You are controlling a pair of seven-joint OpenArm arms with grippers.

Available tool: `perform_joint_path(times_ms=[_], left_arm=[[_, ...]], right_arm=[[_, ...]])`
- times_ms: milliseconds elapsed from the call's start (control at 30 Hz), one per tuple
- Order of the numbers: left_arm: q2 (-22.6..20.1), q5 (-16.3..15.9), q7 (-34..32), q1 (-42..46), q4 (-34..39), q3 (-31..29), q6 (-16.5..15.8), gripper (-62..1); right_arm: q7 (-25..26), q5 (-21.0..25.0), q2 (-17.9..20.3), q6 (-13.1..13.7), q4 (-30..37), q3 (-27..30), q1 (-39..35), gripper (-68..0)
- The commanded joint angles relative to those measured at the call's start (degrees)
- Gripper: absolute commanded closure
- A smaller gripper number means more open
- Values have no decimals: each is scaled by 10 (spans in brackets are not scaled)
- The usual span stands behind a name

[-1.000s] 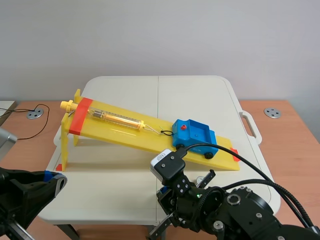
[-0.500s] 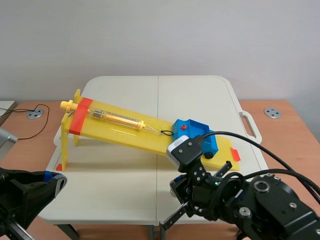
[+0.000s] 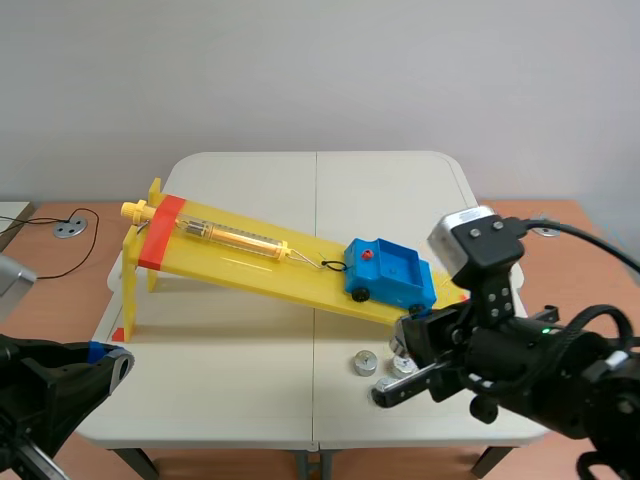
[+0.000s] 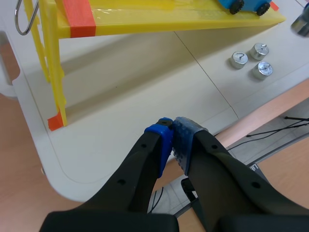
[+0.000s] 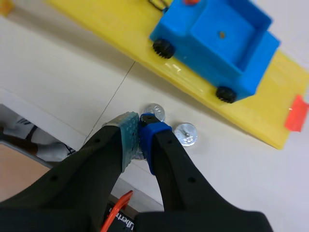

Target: Place the four metal weights on the blue cart on the ramp.

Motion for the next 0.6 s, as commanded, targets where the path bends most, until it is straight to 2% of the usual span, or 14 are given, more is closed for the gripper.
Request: perform_joint_path(times_ms=[0,100,233,567], left_arm=[[3,-42,-40,-21,36,-9,-10,-51],[3,-42,-40,-24,36,-9,-10,-51],[3,-42,-40,-24,36,-9,-10,-51],[3,-42,-40,-24,36,-9,-10,-51]], right_arm=[[59,63,19,-6,75,34,15,-6],[62,88,17,-6,84,71,14,-6],[69,90,6,-9,78,105,35,-6],[76,91,-45,-11,-7,107,139,-6]])
